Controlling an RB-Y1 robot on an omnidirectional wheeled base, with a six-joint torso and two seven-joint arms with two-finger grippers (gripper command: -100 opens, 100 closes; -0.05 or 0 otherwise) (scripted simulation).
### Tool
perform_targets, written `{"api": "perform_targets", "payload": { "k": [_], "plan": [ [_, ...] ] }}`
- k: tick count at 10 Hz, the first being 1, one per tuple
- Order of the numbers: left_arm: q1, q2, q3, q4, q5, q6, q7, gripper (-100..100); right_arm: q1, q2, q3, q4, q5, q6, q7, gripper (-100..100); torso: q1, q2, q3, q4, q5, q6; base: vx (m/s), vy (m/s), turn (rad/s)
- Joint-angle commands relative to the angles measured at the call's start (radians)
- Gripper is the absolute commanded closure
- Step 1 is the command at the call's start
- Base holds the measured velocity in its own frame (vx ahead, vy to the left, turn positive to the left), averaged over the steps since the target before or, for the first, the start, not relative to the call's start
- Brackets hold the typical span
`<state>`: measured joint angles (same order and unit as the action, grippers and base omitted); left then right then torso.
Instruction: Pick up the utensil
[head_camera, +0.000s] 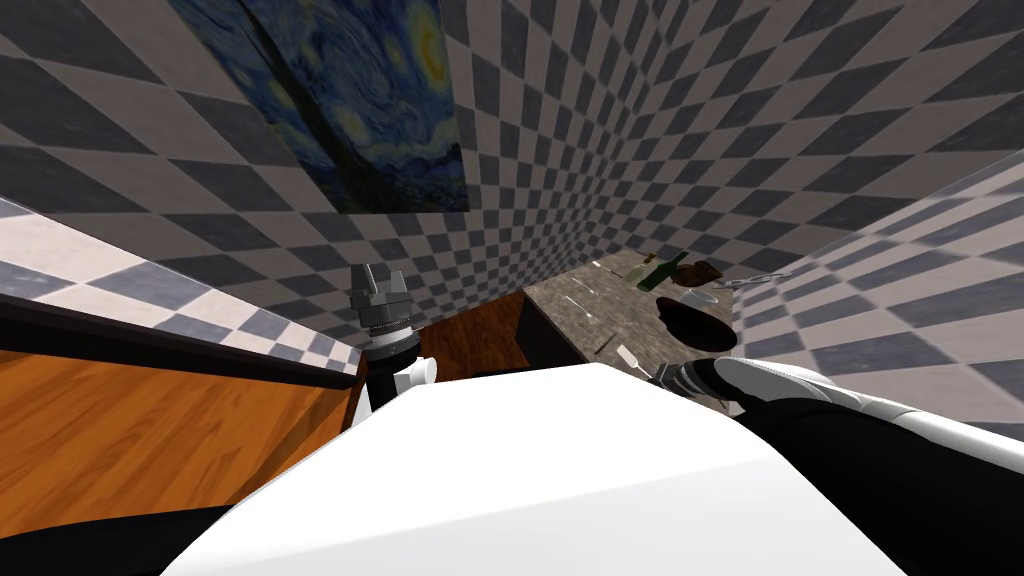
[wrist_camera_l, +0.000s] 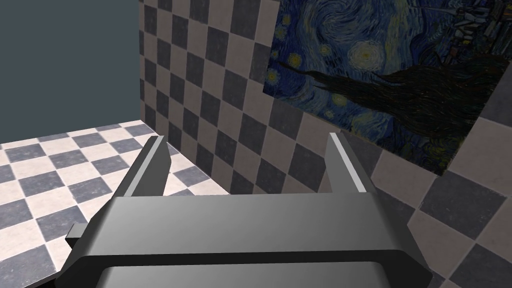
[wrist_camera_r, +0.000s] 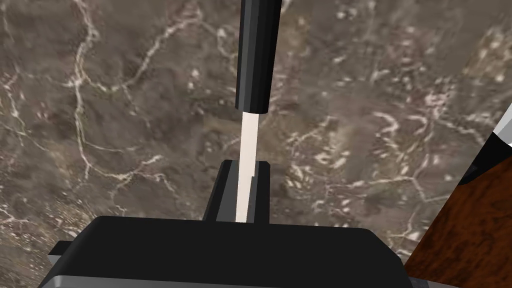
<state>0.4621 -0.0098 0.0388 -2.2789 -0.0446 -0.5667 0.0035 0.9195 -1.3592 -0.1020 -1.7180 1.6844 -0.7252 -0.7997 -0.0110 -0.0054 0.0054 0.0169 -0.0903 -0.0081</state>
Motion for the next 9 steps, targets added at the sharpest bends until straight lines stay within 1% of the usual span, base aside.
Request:
{"api": "perform_targets", "payload": {
  "k": [1, 3, 4, 5, 7, 8, 9],
  "plan": [
    [0.0, 0.0, 0.0, 0.0, 0.0, 0.0, 0.0, 0, 0.0, 0.0, 0.0, 0.0, 0.0, 0.0, 0.0, 100, 0.0, 0.0, 0.0, 0.0, 0.0, 0.0, 0.0, 0.0, 0.0],
    [0.0, 0.0, 0.0, 0.0, 0.0, 0.0, 0.0, 0, 0.0, 0.0, 0.0, 0.0, 0.0, 0.0, -0.001, 100, 0.0, 0.0, 0.0, 0.0, 0.0, -0.001, 0.0, 0.0, 0.0],
    [0.0, 0.0, 0.0, 0.0, 0.0, 0.0, 0.0, 0, 0.0, 0.0, 0.0, 0.0, 0.0, 0.0, -0.001, 0, -0.001, 0.0, 0.0, 0.0, 0.0, -0.001, 0.0, 0.0, 0.0],
    [0.0, 0.0, 0.0, 0.0, 0.0, 0.0, 0.0, 0, -0.02, 0.033, 0.028, 0.008, -0.023, 0.002, 0.026, 100, -0.001, 0.0, 0.0, 0.0, 0.0, -0.001, -0.011, -0.063, 0.15],
    [0.0, 0.0, 0.0, 0.0, 0.0, 0.0, 0.0, 0, -0.035, 0.069, 0.055, 0.017, -0.047, 0.007, 0.055, 100, -0.008, 0.001, 0.001, 0.0, -0.002, -0.002, -0.026, -0.114, 0.138],
    [0.0, 0.0, 0.0, 0.0, 0.0, 0.0, 0.0, 0, -0.018, 0.056, 0.037, 0.009, -0.043, 0.005, 0.046, 100, -0.009, 0.002, 0.001, 0.0, -0.002, -0.001, -0.008, -0.046, 0.018],
    [0.0, 0.0, 0.0, 0.0, 0.0, 0.0, 0.0, 0, -0.017, 0.058, 0.039, 0.008, -0.044, 0.007, 0.048, 0, -0.006, 0.001, 0.001, 0.0, -0.001, -0.001, -0.002, -0.009, -0.003]
  ]
}}
